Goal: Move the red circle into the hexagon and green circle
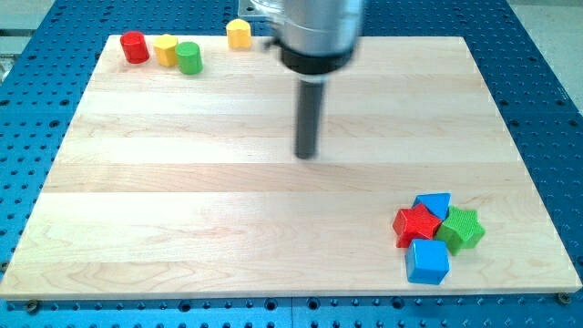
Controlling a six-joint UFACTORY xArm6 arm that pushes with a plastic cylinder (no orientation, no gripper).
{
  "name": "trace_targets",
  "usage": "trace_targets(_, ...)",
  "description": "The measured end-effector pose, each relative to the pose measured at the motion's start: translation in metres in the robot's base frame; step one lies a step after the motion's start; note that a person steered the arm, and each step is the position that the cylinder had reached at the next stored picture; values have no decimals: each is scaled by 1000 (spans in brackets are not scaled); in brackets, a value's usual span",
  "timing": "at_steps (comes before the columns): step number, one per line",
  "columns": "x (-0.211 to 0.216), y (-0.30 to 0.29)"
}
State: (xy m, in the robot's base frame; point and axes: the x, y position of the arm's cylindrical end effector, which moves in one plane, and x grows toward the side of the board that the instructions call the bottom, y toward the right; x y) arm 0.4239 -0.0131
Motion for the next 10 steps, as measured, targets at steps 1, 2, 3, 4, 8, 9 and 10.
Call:
trace_targets(1,-52,-114)
trace_targets(2,-126,-221)
trace_targets(3,-150,-290)
trace_targets(4,-188,-282)
trace_targets(8,-139,-193)
trace_targets(9,-144,-205)
trace_targets(10,-190,-251)
